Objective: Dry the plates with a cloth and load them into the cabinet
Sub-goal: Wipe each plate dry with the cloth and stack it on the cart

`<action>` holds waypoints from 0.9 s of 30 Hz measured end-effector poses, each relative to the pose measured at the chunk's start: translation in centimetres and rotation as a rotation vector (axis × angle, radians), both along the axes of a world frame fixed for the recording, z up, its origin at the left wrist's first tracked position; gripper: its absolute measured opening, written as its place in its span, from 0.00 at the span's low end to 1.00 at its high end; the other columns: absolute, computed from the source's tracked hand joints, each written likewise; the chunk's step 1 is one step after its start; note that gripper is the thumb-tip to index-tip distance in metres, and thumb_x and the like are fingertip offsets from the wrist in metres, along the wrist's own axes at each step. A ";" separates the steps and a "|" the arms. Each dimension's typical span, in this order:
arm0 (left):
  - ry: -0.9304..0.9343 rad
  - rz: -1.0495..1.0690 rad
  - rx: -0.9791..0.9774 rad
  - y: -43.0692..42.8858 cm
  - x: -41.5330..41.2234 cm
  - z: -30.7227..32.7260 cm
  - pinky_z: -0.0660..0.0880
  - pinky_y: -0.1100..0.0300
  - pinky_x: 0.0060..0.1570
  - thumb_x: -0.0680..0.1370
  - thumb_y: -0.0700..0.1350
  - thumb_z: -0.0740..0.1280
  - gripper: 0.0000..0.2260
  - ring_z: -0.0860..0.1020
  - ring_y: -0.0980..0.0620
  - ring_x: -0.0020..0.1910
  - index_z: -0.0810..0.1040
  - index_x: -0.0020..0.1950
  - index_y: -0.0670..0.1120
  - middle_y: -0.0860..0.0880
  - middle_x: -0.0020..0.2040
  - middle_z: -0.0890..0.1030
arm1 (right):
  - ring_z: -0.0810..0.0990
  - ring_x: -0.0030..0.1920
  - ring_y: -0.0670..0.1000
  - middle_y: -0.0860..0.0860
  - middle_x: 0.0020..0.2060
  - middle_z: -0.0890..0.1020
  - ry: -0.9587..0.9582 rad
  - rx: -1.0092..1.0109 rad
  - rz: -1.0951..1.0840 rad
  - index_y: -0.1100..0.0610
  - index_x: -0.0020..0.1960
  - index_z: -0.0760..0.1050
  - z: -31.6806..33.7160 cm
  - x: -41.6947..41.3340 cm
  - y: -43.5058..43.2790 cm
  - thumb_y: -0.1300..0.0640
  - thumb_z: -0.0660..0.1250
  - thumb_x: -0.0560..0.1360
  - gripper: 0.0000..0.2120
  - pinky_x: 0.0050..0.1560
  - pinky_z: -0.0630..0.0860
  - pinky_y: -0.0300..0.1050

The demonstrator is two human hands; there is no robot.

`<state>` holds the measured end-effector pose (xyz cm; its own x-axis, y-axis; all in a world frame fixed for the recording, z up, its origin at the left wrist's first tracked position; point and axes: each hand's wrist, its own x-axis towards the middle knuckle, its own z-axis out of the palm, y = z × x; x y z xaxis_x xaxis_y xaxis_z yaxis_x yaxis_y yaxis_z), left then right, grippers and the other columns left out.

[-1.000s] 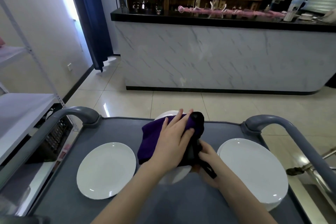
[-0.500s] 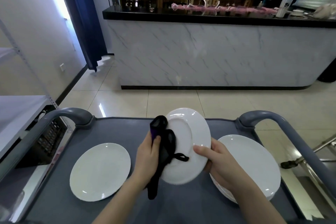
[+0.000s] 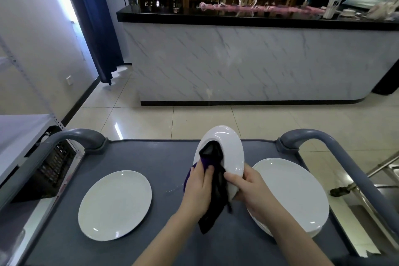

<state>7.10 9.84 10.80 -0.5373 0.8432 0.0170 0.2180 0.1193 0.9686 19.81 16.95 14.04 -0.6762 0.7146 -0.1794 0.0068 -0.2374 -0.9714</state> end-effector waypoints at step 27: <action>-0.680 0.364 0.101 -8.3 -11.7 1.0 0.81 0.50 0.40 0.80 0.43 0.66 0.11 0.84 0.45 0.48 0.75 0.62 0.48 0.44 0.57 0.82 | 0.72 0.71 0.53 0.45 0.77 0.65 -0.609 1.658 0.712 0.46 0.78 0.60 0.0 -7.5 -2.5 0.62 0.72 0.71 0.41 0.47 0.80 0.45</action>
